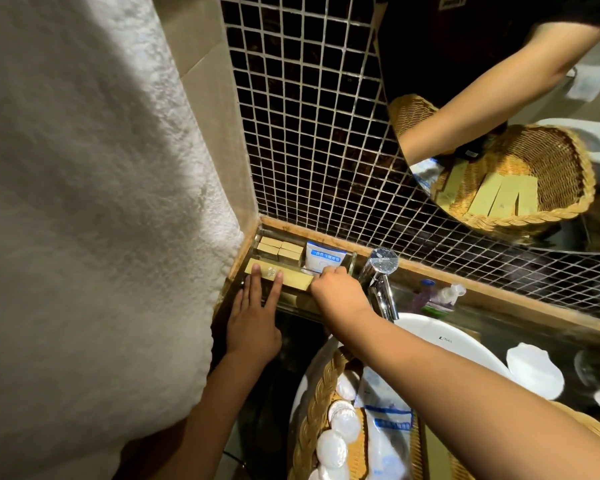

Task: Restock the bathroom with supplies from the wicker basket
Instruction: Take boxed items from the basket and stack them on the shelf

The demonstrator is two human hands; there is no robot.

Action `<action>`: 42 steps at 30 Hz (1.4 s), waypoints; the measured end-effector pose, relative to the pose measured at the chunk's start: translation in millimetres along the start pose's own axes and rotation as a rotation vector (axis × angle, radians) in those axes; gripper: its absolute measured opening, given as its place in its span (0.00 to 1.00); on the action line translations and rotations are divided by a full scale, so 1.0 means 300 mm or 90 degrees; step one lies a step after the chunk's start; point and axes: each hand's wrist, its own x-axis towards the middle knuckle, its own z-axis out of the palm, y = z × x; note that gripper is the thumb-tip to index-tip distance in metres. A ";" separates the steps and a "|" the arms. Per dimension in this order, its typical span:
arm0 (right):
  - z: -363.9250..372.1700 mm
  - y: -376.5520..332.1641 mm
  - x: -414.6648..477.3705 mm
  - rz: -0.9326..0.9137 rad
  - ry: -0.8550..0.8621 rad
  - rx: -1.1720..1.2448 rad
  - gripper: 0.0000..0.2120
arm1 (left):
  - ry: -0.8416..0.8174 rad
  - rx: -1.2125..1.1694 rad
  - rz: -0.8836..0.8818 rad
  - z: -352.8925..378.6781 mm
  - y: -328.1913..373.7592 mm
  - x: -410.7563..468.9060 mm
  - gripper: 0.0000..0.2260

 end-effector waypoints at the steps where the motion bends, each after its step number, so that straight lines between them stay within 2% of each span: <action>1: 0.000 0.000 0.006 -0.004 -0.003 -0.002 0.18 | -0.002 0.001 -0.002 0.001 0.003 0.001 0.50; 5: 0.014 0.003 0.009 -0.019 -0.028 -0.013 0.17 | -0.005 0.009 -0.001 0.000 0.003 0.007 0.50; 9: 0.032 -0.001 0.011 -0.004 -0.021 -0.013 0.21 | -0.002 -0.001 0.002 0.006 -0.002 0.010 0.51; 19: 0.029 0.002 0.040 0.006 -0.066 -0.032 0.17 | -0.011 -0.041 0.008 0.013 -0.004 0.023 0.52; 26: 0.031 0.007 0.058 0.027 -0.111 0.025 0.18 | -0.055 -0.089 -0.015 0.007 0.004 0.035 0.53; 36: 0.072 0.003 0.058 0.037 -0.088 0.034 0.30 | -0.110 -0.117 0.006 0.009 -0.017 0.037 0.54; 42: 0.063 0.014 0.063 0.016 -0.026 0.025 0.29 | -0.114 -0.056 -0.003 -0.002 -0.012 0.069 0.49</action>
